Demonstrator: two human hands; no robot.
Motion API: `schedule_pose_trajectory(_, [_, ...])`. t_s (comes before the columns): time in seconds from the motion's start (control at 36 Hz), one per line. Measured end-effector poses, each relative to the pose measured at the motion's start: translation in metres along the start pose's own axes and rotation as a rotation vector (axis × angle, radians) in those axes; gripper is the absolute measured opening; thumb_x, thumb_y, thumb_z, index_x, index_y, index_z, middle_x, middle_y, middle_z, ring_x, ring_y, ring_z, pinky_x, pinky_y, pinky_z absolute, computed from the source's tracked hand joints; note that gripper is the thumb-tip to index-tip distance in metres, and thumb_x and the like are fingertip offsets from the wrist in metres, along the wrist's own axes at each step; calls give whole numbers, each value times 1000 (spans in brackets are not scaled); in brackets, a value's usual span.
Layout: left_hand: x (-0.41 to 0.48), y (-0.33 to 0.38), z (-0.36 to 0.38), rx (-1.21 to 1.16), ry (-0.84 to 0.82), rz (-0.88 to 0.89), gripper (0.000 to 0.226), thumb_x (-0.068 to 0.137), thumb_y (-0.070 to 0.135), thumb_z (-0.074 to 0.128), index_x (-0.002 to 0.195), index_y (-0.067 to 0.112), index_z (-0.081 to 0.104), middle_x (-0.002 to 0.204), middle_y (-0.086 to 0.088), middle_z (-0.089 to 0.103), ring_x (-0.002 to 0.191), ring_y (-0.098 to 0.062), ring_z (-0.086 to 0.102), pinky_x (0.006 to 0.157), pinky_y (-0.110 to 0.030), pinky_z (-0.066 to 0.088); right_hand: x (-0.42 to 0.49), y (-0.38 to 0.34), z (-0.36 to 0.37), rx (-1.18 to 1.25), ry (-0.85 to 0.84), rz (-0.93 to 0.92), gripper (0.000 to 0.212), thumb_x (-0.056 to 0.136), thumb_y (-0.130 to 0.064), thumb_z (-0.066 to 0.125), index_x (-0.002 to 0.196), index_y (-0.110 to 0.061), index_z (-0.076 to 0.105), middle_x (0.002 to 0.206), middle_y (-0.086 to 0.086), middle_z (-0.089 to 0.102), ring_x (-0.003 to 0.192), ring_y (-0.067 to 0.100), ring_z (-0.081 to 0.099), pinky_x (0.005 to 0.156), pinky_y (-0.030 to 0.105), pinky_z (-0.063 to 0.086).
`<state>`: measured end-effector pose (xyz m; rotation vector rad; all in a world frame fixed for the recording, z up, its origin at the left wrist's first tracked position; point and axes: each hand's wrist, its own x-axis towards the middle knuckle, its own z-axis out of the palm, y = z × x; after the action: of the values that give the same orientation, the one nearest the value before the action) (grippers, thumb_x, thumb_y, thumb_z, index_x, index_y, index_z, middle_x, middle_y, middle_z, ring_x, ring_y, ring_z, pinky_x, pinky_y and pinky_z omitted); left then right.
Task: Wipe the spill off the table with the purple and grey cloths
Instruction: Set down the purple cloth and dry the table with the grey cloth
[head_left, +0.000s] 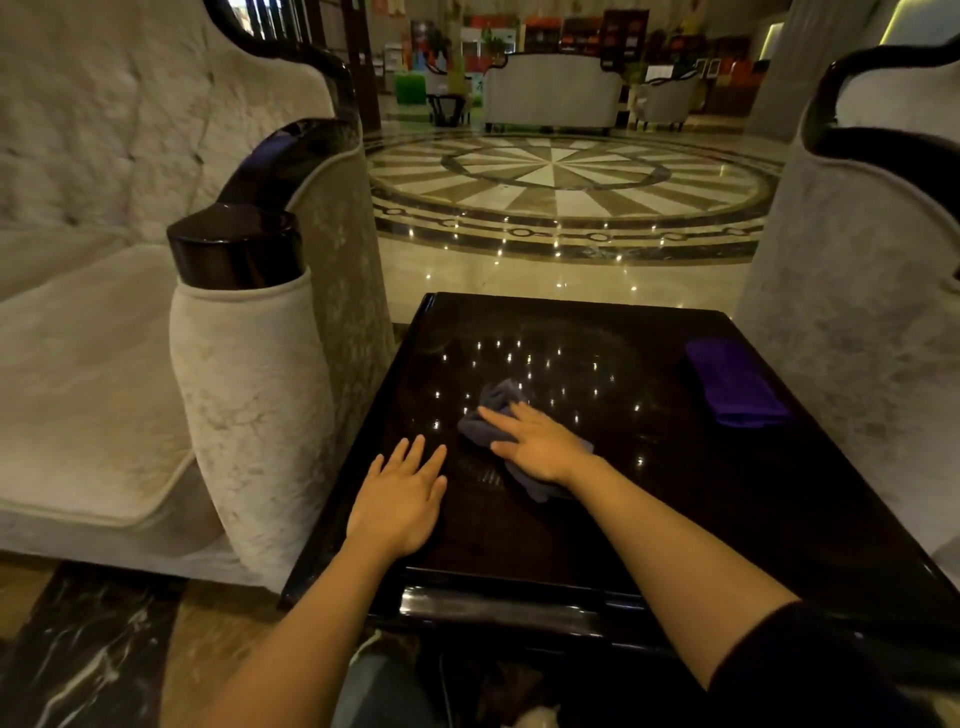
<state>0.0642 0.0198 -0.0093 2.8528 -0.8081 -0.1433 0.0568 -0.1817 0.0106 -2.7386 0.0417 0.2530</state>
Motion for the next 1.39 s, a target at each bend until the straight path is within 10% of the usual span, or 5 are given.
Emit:
schedule_pose_trajectory(0.69, [-1, 2, -4, 17, -33, -12, 48, 97, 34, 22, 143, 24, 12, 156, -5, 8, 143, -21, 3, 116, -41, 8, -139, -22, 29, 17, 23, -483, 39, 88, -10, 46, 123, -26, 53, 148, 5, 34, 136, 21, 31, 109, 39, 32])
schedule_pose_trajectory(1.06, [-1, 2, -4, 13, -11, -11, 47, 97, 34, 21, 143, 24, 12, 156, -7, 9, 143, -22, 4, 116, -41, 9, -210, 99, -39, 196, 628, 25, 42, 79, 5, 59, 118, -13, 59, 136, 14, 48, 124, 16, 41, 100, 18, 29])
schedule_pose_trajectory(1.39, [-1, 3, -4, -1, -20, -24, 48, 98, 34, 19, 143, 24, 11, 156, -8, 7, 143, -23, 3, 116, -42, 7, -183, 169, -31, 95, 281, 478, 57, 91, -45, 40, 141, -28, 20, 155, 13, 10, 142, 30, 9, 115, 46, 13])
